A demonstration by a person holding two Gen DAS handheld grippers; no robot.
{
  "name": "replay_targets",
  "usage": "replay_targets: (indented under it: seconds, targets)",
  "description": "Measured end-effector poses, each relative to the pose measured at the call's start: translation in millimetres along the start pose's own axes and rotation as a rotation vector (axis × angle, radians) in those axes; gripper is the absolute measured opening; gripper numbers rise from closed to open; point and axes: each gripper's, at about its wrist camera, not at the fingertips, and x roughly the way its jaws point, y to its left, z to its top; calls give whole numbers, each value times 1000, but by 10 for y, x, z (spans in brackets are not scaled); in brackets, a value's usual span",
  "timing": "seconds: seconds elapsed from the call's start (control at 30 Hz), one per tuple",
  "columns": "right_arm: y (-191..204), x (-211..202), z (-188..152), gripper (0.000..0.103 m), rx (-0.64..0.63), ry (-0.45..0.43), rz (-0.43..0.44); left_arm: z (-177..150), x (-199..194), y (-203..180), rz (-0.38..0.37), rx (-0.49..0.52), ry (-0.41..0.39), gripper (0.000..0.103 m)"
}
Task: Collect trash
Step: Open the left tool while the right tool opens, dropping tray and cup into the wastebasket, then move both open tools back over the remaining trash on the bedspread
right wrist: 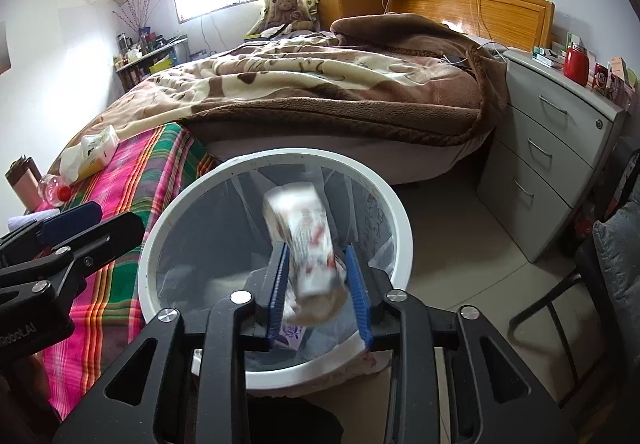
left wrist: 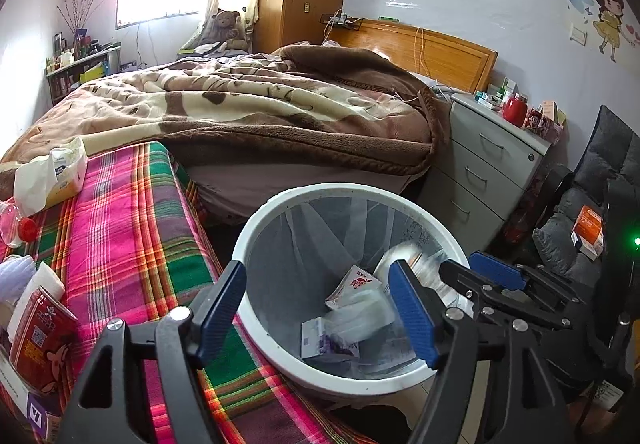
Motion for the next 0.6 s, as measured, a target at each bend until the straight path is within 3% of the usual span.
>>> replay_targets:
  seconds: [0.07,0.6]
  targets:
    - [12,-17,-5,47,-1,-4,1,-5,-34,17,5,0,-5,77]
    - [330,-138,11,50,-39,-41,53,-99,-470,410,63,-41,-58,78]
